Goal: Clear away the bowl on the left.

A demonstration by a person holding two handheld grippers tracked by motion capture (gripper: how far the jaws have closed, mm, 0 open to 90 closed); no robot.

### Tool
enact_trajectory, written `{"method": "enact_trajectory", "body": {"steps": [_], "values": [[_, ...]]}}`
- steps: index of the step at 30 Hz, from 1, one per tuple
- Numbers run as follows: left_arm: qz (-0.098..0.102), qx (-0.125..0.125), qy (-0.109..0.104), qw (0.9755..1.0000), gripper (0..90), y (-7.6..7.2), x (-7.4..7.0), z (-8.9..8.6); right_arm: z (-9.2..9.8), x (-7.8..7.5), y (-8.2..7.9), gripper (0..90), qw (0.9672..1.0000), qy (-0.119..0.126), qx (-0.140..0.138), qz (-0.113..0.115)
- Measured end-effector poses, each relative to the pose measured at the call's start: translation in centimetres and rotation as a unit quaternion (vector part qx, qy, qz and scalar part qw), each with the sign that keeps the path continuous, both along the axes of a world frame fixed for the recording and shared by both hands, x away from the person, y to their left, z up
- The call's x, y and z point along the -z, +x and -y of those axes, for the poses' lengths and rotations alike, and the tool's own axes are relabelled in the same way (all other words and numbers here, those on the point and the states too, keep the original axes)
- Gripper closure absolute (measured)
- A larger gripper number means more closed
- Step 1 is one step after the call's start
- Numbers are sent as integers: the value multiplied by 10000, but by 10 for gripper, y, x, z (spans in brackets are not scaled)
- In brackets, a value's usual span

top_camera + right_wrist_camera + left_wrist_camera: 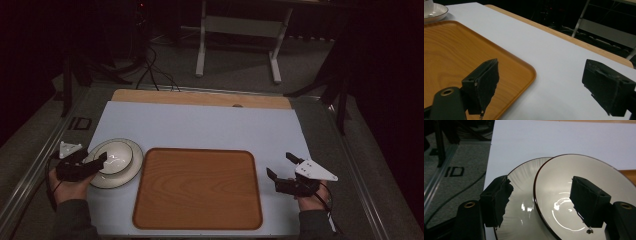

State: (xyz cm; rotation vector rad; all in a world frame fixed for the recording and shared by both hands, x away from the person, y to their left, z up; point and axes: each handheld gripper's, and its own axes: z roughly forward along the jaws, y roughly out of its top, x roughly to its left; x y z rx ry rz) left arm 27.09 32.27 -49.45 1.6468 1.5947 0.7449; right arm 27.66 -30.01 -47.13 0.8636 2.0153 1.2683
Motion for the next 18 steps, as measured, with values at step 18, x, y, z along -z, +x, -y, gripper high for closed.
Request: {"method": "enact_trajectory", "body": {"steps": [18], "values": [[-228, -133, -37, 9996, 382, 7, 11, -4, 0, 0, 0, 135, 10000, -15, -11, 4]]}}
